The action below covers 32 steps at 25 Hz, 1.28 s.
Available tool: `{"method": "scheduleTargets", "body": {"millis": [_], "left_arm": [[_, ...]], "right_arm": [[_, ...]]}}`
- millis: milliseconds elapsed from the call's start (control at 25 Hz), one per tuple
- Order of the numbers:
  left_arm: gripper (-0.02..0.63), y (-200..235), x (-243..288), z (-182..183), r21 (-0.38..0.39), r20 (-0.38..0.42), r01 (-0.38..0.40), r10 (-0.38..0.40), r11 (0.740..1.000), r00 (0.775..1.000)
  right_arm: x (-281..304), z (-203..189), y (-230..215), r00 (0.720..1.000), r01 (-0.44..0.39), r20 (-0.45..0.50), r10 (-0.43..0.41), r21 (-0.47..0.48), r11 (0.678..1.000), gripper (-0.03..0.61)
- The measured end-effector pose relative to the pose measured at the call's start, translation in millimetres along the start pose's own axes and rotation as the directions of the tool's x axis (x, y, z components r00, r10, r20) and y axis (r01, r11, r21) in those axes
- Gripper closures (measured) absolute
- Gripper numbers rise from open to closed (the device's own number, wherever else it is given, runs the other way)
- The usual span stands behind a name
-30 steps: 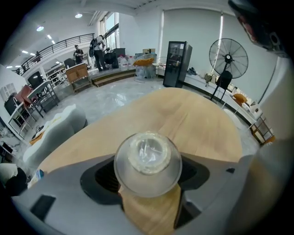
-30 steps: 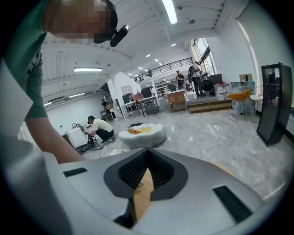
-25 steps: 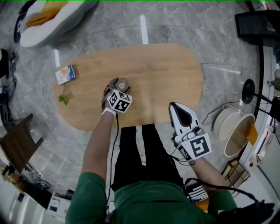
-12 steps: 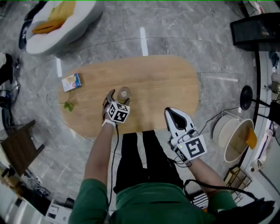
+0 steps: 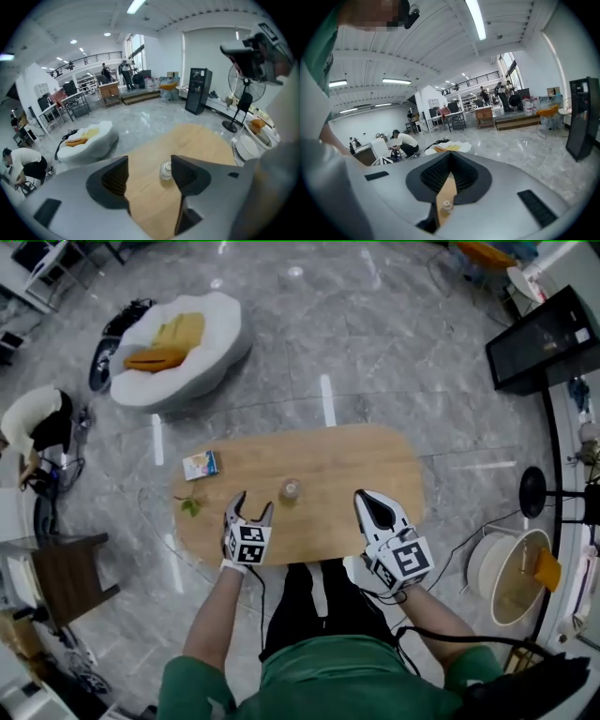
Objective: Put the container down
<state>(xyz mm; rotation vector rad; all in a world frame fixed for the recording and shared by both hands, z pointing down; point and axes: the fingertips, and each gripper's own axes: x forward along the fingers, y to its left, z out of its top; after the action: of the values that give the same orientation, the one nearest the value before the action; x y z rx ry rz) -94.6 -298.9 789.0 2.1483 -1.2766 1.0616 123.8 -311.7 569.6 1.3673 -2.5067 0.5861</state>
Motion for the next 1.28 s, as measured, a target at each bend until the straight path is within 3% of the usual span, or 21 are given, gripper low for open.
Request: {"method": "scheduleTargets", "body": {"millis": [40, 160, 320, 520, 800, 1280], "left_arm": [[0.346, 4, -16, 14, -0.021, 0.032, -0.012, 0.012, 1.000, 0.999], [0.423, 10, -67, 56, -0.076, 0.145, -0.040, 0.051, 0.996, 0.988], [0.558, 11, -143, 104, -0.140, 0.304, -0.092, 0.132, 0.986, 0.944], [0.575, 1, -218, 148, -0.217, 0.439, -0.090, 0.180, 0.972, 0.880], [0.575, -27, -287, 188, -0.232, 0.566, -0.047, 0.174, 0.972, 0.806], [0.575, -49, -333, 227, -0.208, 0.633, -0.030, 0.158, 0.978, 0.758]], "right_arm": [[-2, 8, 1, 1.000, 0.002, 0.009, -0.002, -0.003, 1.000, 0.558], [-10, 30, 9, 0.999, 0.006, 0.036, -0.005, -0.010, 1.000, 0.558], [-28, 53, 29, 0.998, -0.006, 0.060, 0.007, -0.020, 1.000, 0.558], [-55, 80, 56, 0.994, -0.027, 0.103, 0.029, -0.025, 0.999, 0.557], [-88, 115, 84, 0.983, -0.038, 0.177, 0.045, -0.043, 0.998, 0.557], [-113, 157, 99, 0.965, -0.040, 0.255, 0.057, -0.074, 0.996, 0.558]]}}
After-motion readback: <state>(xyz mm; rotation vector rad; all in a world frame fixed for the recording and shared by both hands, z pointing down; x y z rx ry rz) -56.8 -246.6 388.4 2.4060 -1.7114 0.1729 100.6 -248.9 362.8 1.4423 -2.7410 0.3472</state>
